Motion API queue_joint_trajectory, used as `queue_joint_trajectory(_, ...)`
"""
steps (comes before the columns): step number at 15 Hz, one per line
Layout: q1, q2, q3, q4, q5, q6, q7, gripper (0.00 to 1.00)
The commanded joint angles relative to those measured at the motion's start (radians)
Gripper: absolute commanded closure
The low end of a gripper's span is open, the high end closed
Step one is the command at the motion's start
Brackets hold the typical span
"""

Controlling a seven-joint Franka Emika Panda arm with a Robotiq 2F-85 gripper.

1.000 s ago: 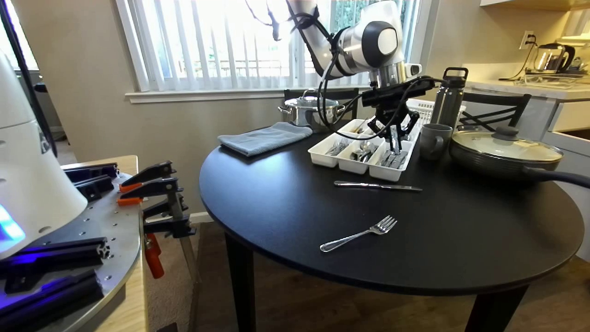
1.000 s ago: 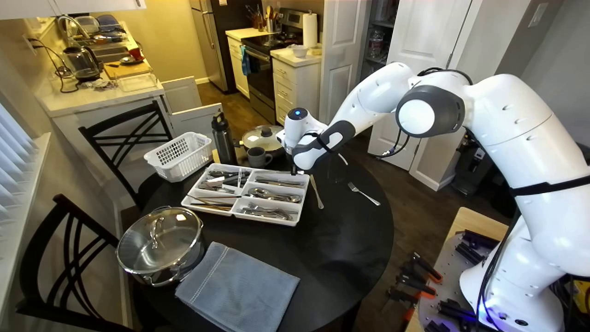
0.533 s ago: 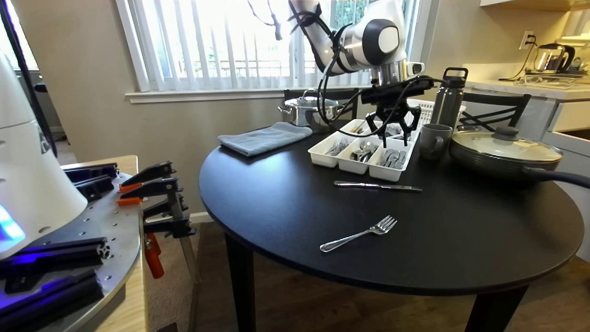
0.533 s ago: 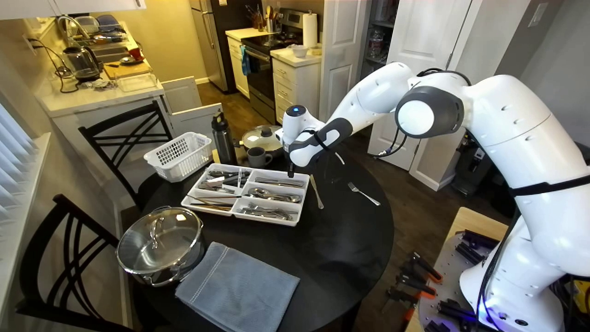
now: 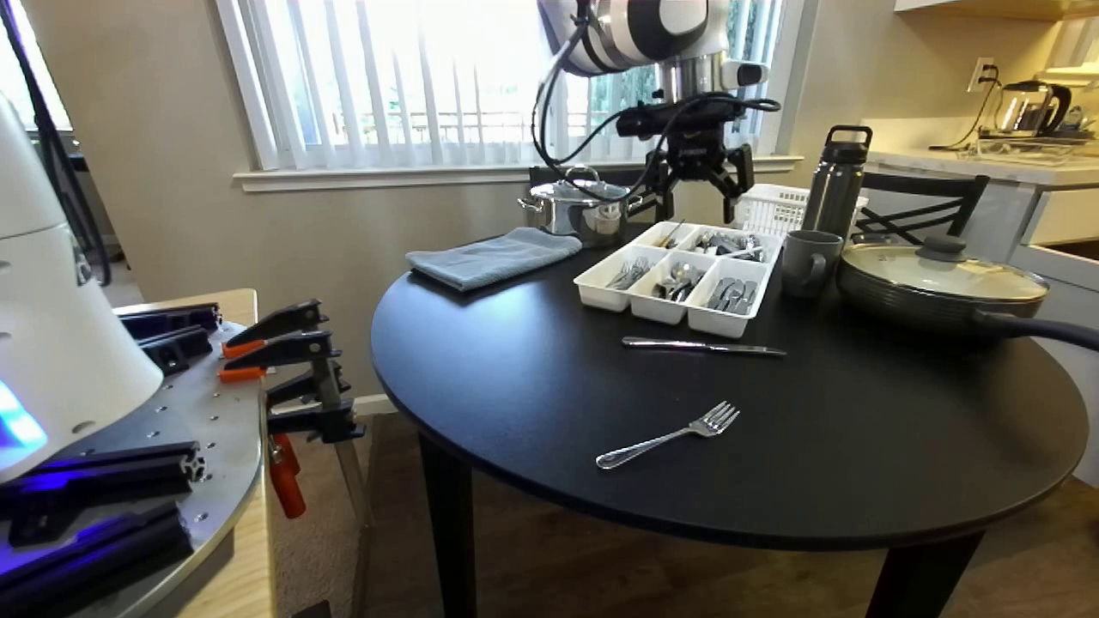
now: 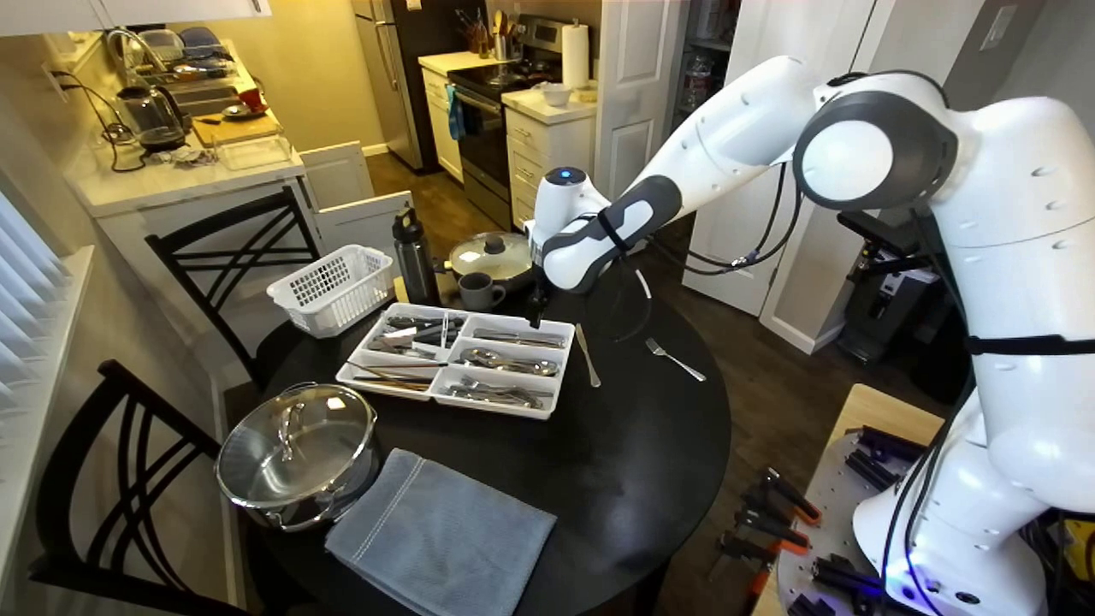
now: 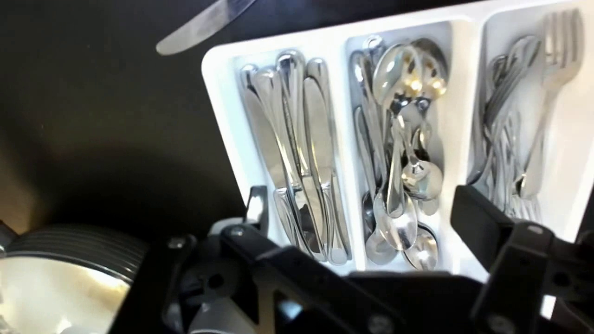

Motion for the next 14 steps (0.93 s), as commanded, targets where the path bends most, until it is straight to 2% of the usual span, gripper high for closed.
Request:
queue_joint_trajectory(1,0.006,-0.153,-0.014,-0.221,0.091,0.032,0.125,0.00)
queue_joint_trajectory(5,-0.008,-0.152,-0.011,-0.290,0.215,0.027,0.208,0.00)
queue_joint_trajectory(10,-0.034,-0.103,-0.020,-0.309,0.374,0.032,0.282,0.00)
queue_joint_trajectory(14,-0.035,-0.046,-0.055,-0.295,0.415,0.089,0.330,0.00)
